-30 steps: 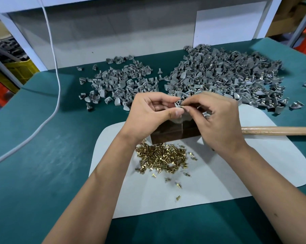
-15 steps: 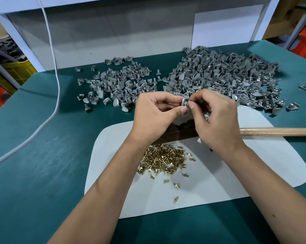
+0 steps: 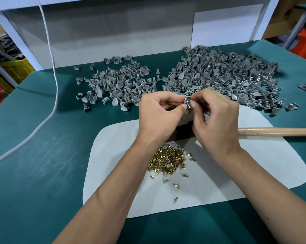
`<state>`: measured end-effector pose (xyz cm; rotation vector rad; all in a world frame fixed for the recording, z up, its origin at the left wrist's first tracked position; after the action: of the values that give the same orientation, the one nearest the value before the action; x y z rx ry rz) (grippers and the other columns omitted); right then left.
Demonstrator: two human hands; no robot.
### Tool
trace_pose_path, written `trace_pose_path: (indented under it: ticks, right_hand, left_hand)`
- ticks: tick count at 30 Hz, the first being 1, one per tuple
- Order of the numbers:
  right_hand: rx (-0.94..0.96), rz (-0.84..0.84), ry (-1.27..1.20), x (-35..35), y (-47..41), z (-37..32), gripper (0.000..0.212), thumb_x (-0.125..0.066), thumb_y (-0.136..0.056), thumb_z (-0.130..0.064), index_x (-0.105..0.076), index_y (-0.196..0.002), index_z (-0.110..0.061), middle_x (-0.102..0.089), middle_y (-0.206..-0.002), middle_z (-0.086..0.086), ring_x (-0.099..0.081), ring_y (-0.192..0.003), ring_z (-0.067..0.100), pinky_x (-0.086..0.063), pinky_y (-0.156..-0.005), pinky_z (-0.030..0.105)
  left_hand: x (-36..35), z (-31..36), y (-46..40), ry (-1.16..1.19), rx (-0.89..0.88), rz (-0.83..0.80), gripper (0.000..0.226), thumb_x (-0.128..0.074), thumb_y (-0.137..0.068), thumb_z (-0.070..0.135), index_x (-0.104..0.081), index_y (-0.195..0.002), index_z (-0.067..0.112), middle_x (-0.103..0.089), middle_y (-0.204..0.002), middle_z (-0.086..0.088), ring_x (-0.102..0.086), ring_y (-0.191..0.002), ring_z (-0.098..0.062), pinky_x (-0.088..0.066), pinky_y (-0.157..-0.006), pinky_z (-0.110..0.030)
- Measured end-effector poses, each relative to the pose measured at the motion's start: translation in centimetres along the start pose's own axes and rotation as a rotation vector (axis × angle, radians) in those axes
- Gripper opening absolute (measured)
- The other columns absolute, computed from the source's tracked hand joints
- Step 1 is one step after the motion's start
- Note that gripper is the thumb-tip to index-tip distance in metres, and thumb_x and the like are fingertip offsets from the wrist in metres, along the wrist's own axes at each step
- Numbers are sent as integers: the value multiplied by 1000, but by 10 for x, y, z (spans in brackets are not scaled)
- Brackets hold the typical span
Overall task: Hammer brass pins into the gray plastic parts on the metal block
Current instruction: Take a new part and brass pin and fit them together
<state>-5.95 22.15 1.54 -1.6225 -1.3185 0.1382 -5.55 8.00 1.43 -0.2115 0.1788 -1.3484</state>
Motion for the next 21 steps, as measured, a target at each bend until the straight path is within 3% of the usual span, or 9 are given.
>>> trace_pose_path:
  ticks: [3,7,12,17,21]
  right_hand:
    - [-1,17,15,0,0,-1,7,-63,-89,1,-68,-89,-4,-66,-84,4,-58,-77,19,-45,-69,26]
    - [-40,34,18,-2,1,-3,8,-65,-86,2,-69,-88,-5,-68,-83,4,-59,-76,17,-47,-70,26]
    - [-222,22,-67,0,0,1,6,-70,-87,-5,-73,-87,-10,-69,-78,-4,-60,-69,5,-46,-70,9]
    - [-182,-226,-131,17,-13,6,6,-75,-89,-12,-77,-93,-16,-72,-82,-9,-66,-76,2,-50,-73,14]
    - [-177,-435,-2,53,-31,36,9,-74,-91,-10,-73,-91,-19,-72,-80,-5,-64,-69,1,-51,-67,18]
  left_hand:
    - [-1,1,0,-21,-19,11,17,-77,-79,-14,-78,-92,-4,-77,-85,-17,-77,-83,-33,-63,-85,-49]
    - [0,0,0,-124,-76,27,16,-79,-79,-9,-79,-89,3,-79,-85,-8,-77,-81,-21,-64,-83,-43]
    - [-4,-2,4,-371,-276,-38,17,-78,-77,-2,-76,-89,9,-75,-87,0,-74,-80,-12,-64,-77,-37]
    - [5,-5,-2,-463,-303,-49,22,-84,-78,4,-78,-97,12,-75,-90,5,-72,-81,-6,-63,-78,-32]
    - [18,-1,-7,-518,-240,-137,26,-82,-85,11,-79,-110,15,-76,-101,7,-71,-95,-6,-59,-92,-33]
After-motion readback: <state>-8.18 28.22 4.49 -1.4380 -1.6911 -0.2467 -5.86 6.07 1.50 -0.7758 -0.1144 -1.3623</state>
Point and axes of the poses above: each hand's wrist, its own y-axis away from the middle knuckle, its own x-axis out of the back of the hand, z = x × y, the point moved 2 cm from there along -y, towards the middle knuckle
